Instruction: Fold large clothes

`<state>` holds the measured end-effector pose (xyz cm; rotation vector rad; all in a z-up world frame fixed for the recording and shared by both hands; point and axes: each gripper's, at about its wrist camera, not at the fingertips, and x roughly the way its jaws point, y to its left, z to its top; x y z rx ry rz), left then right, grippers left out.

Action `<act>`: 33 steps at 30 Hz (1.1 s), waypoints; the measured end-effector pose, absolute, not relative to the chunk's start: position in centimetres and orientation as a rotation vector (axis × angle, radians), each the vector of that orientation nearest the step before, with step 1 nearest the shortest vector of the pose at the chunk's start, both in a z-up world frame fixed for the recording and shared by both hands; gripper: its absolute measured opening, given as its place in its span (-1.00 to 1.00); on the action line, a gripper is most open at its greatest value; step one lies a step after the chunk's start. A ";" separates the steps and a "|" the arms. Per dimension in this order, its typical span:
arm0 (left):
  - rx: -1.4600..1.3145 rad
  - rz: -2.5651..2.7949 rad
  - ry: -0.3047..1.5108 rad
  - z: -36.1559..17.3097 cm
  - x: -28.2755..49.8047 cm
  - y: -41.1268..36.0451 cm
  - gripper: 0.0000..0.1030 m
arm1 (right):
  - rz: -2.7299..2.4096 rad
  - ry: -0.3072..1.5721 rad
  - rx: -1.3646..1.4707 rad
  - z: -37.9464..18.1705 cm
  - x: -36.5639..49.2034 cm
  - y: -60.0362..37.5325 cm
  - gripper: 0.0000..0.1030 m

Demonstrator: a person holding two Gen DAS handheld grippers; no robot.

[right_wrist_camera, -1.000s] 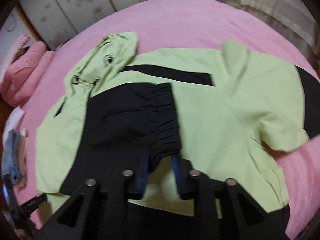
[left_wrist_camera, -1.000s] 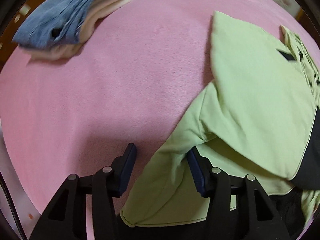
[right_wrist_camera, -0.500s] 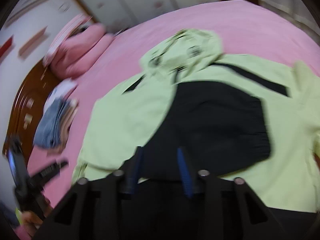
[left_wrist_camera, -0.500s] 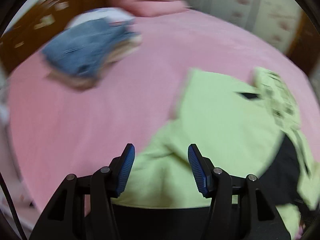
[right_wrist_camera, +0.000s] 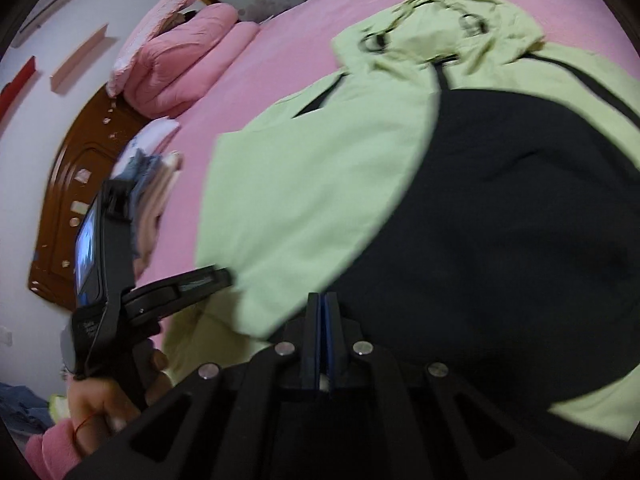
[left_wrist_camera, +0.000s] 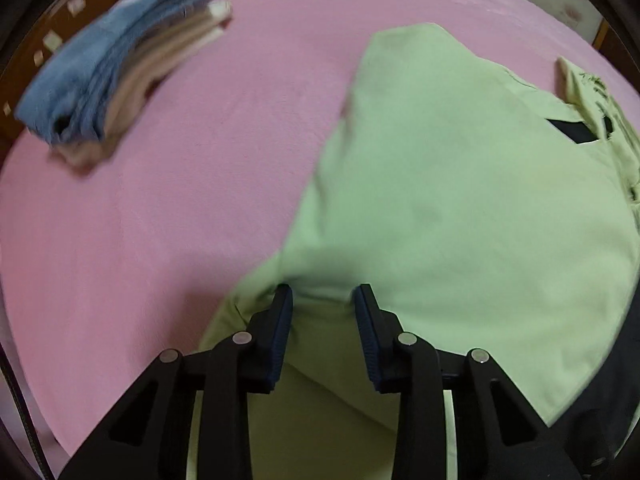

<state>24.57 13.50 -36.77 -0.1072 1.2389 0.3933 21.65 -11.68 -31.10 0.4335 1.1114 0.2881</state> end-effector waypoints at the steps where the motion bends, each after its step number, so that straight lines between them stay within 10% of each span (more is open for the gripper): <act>1: -0.098 0.395 1.242 -37.0 24.8 13.6 -0.36 | 0.241 1.116 0.415 -31.3 21.6 -12.9 -0.97; 33: -0.275 0.172 1.069 -37.9 38.3 13.5 -0.98 | 0.044 0.915 0.304 -31.9 29.6 -21.3 -1.00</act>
